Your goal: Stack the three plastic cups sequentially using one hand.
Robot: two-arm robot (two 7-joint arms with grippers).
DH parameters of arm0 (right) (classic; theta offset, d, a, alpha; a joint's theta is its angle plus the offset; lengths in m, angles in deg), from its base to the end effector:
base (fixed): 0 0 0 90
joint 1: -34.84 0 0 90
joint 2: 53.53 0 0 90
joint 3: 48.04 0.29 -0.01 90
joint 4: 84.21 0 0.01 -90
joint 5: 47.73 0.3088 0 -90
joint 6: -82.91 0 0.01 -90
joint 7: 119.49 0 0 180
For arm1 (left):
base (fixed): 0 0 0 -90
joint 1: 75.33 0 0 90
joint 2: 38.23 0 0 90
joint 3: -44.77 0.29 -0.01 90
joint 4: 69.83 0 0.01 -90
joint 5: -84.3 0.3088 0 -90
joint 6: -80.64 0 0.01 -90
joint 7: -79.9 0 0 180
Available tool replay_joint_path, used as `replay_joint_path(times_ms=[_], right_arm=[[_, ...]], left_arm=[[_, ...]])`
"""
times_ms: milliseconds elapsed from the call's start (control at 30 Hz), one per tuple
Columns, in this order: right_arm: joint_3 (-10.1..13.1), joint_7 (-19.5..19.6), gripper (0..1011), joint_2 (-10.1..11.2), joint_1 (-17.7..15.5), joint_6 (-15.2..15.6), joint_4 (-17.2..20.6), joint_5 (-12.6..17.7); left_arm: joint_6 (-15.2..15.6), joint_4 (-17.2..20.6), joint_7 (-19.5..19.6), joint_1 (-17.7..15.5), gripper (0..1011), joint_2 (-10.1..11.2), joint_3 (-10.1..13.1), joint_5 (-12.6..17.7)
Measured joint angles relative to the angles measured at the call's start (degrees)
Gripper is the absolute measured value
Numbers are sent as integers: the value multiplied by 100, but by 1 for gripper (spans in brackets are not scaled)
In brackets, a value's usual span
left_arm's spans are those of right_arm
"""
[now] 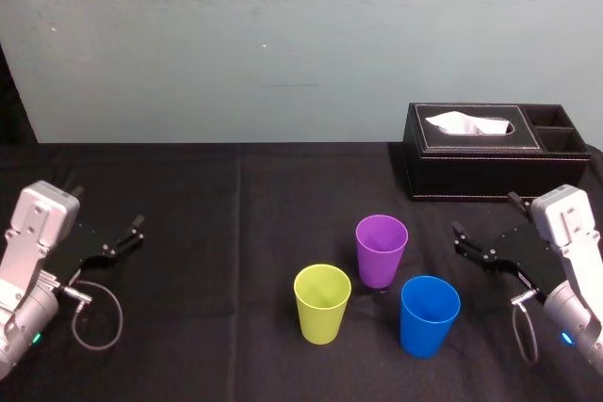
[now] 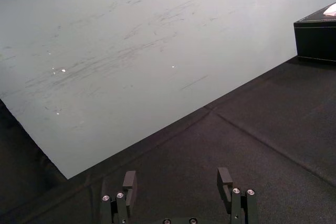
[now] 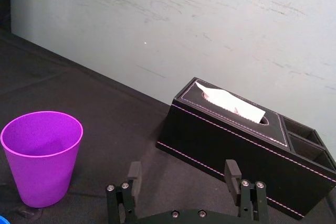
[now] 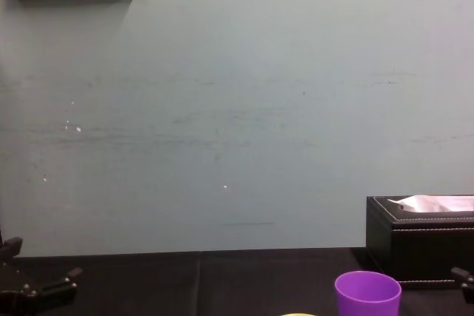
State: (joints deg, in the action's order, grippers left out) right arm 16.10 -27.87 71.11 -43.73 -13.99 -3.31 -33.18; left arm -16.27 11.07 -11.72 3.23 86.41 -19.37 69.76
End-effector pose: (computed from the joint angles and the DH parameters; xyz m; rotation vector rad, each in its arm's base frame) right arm 0.3581 -0.0827 -0.3023 -0.3045 -0.2849 -1.2480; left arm 0.3581 0.0827 -0.3022 0.3043 -0.2853 1.2480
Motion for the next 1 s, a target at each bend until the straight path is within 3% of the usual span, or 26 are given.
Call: replay_joint_path(times_ms=[1000], right_arm=[[0,0,1000,0,0,0,0,0]], left_arm=[[0,0,0,0,1000,0,0,0]])
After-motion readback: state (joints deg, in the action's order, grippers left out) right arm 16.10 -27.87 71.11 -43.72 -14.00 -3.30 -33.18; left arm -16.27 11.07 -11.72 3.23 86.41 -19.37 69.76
